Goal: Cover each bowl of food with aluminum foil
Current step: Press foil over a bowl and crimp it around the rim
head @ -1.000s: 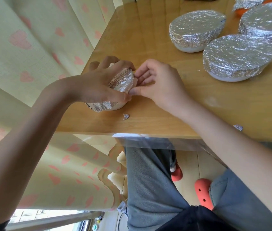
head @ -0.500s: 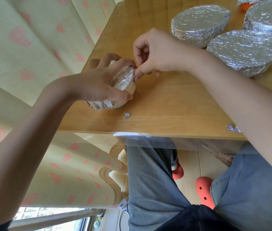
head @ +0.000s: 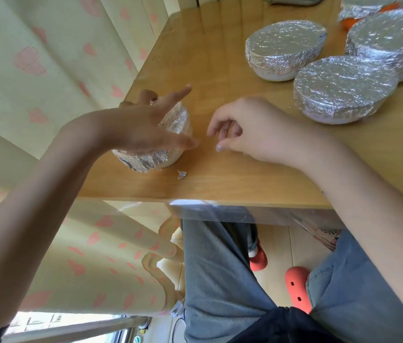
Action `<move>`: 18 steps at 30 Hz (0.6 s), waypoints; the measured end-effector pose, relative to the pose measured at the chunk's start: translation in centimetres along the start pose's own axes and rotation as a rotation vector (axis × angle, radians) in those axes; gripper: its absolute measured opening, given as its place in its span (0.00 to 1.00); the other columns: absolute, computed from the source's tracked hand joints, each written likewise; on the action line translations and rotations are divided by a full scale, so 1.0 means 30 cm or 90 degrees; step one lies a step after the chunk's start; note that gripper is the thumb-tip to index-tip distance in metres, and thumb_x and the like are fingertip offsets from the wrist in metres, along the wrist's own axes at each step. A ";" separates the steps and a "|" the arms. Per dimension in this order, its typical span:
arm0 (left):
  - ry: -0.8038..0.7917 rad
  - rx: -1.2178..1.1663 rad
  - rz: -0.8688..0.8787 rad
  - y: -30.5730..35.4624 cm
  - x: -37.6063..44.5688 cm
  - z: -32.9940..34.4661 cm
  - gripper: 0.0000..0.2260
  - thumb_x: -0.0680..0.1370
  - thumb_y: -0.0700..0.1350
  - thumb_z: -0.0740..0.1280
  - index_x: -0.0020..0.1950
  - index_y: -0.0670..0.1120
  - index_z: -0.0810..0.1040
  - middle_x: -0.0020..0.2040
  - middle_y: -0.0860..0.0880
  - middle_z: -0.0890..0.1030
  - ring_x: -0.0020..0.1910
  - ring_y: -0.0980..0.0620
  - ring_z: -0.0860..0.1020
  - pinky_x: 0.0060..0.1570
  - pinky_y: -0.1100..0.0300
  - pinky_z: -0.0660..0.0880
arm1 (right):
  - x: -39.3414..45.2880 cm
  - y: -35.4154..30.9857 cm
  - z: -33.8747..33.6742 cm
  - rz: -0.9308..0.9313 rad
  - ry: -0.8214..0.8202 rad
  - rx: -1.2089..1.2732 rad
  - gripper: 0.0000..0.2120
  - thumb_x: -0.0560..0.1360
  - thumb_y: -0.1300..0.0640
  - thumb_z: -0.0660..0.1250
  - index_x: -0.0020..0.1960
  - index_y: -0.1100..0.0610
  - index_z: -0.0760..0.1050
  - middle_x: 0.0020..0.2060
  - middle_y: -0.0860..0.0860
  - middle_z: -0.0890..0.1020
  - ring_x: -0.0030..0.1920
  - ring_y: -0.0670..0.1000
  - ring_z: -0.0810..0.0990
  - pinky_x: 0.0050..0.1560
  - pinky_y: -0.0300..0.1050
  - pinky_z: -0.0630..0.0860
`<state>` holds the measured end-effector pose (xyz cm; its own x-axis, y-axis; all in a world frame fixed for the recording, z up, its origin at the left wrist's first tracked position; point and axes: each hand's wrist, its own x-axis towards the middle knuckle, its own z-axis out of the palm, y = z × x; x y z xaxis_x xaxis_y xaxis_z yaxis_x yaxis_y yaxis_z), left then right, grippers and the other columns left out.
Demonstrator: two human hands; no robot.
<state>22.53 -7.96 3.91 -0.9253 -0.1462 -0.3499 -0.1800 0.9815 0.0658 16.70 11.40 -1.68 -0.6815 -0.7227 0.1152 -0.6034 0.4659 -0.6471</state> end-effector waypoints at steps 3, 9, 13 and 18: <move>0.026 0.009 0.110 -0.020 -0.003 -0.024 0.42 0.57 0.80 0.57 0.69 0.79 0.47 0.79 0.61 0.37 0.77 0.49 0.31 0.70 0.32 0.39 | -0.033 -0.005 0.041 0.009 0.020 0.005 0.11 0.74 0.60 0.70 0.54 0.50 0.79 0.44 0.45 0.81 0.35 0.37 0.73 0.39 0.24 0.67; -0.012 -0.022 0.159 -0.042 0.034 -0.009 0.27 0.59 0.73 0.60 0.57 0.69 0.66 0.63 0.66 0.63 0.66 0.58 0.55 0.65 0.49 0.58 | -0.066 0.005 0.066 0.028 0.076 0.096 0.11 0.74 0.61 0.69 0.53 0.49 0.80 0.45 0.44 0.81 0.42 0.42 0.78 0.42 0.25 0.70; -0.007 -0.032 0.126 -0.029 0.037 -0.006 0.27 0.58 0.72 0.59 0.55 0.68 0.66 0.61 0.63 0.63 0.64 0.55 0.56 0.61 0.50 0.58 | -0.063 -0.021 0.087 0.022 0.124 0.134 0.11 0.73 0.61 0.71 0.53 0.50 0.80 0.45 0.43 0.80 0.42 0.42 0.78 0.43 0.30 0.74; -0.027 -0.001 0.102 -0.040 0.026 -0.016 0.38 0.58 0.80 0.54 0.67 0.70 0.61 0.74 0.58 0.57 0.75 0.46 0.54 0.68 0.47 0.55 | -0.053 -0.057 0.154 0.013 0.104 0.166 0.22 0.67 0.50 0.77 0.56 0.53 0.73 0.47 0.47 0.78 0.46 0.47 0.77 0.47 0.43 0.76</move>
<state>21.87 -9.31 4.01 -0.9275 0.0178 -0.3734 -0.0315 0.9916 0.1255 20.72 9.40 -4.24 -0.7631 -0.6126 0.2056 -0.4765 0.3184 -0.8195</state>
